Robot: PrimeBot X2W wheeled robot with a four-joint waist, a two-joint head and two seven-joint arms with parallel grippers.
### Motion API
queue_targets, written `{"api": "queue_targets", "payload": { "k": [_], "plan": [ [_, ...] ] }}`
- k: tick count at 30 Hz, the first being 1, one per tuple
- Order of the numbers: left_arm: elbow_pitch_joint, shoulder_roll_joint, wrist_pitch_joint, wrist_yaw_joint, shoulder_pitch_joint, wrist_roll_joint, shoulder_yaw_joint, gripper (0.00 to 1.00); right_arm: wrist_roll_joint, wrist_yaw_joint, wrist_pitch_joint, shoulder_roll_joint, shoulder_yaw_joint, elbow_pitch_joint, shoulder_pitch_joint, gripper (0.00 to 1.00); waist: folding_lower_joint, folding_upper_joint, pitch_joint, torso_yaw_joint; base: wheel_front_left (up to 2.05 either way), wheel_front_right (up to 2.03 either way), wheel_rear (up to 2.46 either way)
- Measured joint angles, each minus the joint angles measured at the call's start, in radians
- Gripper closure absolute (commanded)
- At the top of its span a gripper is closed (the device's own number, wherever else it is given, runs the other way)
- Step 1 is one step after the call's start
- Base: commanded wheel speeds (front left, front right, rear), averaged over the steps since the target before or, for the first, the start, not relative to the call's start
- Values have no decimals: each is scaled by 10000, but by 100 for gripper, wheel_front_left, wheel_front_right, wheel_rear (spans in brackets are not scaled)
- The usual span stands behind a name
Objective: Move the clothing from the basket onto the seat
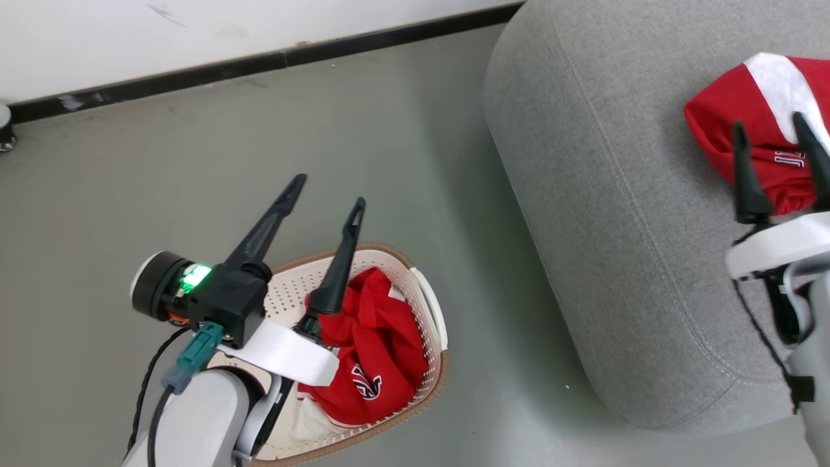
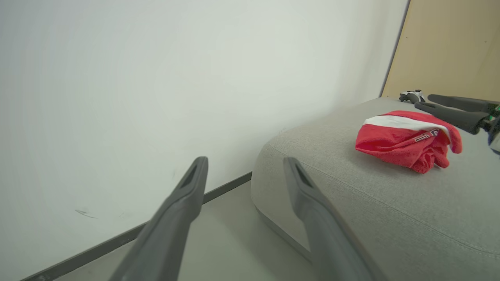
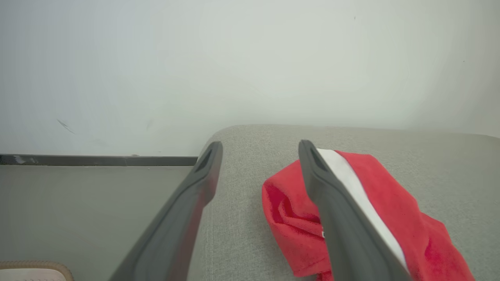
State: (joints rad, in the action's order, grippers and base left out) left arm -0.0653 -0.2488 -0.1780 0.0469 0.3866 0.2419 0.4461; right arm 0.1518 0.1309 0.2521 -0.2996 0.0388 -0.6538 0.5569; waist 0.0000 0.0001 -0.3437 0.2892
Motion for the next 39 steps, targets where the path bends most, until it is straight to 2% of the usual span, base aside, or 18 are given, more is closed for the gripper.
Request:
{"api": "queue_targets", "payload": {
  "k": [11, 20, 39],
  "plan": [
    [-577, 2, -347, 518, -732, 462, -777, 0, -222, 0, 0, 932, -780, 514, 206, 0, 0, 0, 587, -472, 0, 0, 0],
    [-849, 54, -529, 869, -1484, 744, -1338, 0, -360, 0, 0, 1239, -1206, 700, 132, 0, 0, 0, 1175, -987, 0, 0, 0],
    [-1141, 313, -690, 984, -2706, 1168, -1710, 0, -391, 0, 0, 1964, -1198, 895, -1503, 0, 0, 0, 2413, -1785, 0, 0, 0]
  ]
}}
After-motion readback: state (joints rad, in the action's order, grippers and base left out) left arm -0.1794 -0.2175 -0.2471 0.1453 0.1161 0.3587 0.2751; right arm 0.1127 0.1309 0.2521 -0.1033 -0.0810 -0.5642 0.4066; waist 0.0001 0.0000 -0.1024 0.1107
